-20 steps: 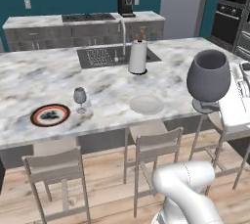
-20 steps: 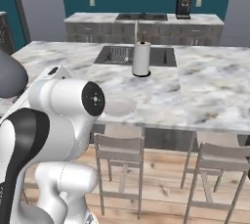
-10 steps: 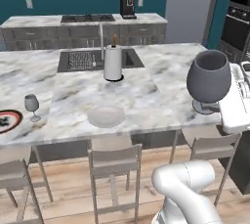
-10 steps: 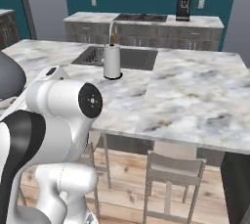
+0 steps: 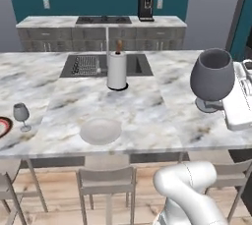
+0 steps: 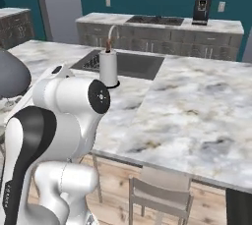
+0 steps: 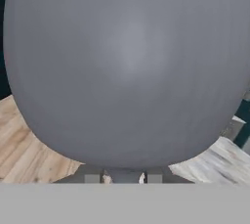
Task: Retrieve the wine glasses from the counter and place one next to each plate.
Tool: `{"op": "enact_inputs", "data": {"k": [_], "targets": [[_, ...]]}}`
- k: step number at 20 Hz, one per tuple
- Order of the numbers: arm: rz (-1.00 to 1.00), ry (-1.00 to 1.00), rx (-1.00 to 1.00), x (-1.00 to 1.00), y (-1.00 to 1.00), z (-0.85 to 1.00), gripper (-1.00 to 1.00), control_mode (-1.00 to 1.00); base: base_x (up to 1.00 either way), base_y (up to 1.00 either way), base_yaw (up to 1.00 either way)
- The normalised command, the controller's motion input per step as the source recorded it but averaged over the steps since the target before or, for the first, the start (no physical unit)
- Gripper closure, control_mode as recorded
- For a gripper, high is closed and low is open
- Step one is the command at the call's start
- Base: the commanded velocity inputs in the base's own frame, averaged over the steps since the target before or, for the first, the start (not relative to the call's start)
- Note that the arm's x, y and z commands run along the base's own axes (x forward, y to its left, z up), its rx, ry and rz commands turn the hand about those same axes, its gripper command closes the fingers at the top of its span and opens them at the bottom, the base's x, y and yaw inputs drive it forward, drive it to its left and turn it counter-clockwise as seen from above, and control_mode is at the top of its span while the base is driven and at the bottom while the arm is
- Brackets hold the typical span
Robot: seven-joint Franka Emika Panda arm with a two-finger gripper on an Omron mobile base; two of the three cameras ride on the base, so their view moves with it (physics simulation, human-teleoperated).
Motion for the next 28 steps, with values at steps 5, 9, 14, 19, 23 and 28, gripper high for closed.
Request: {"op": "enact_inputs", "data": {"k": [5,9,14,19,23,28], "targets": [[0.0,0.0,0.0,0.0,0.0,0.0,1.0,1.0,0.76,0.7,-0.6],[0.0,0.0,0.0,0.0,0.0,0.0,1.0,1.0,0.63,0.64,-0.52],[0.01,0.0,-0.01,0.13,0.06,-0.03,1.0,-1.0,0.45,0.47,-0.09],[0.19,0.0,-0.08,0.86,0.26,-0.34,1.0,-1.0,0.0,0.0,0.0],[0.13,-0.07,0.0,0.6,0.02,-0.41,1.0,-1.0,0.0,0.0,0.0],[0.12,-0.01,0.0,0.66,0.09,-0.77,1.0,-1.0,0.0,0.0,0.0]]}}
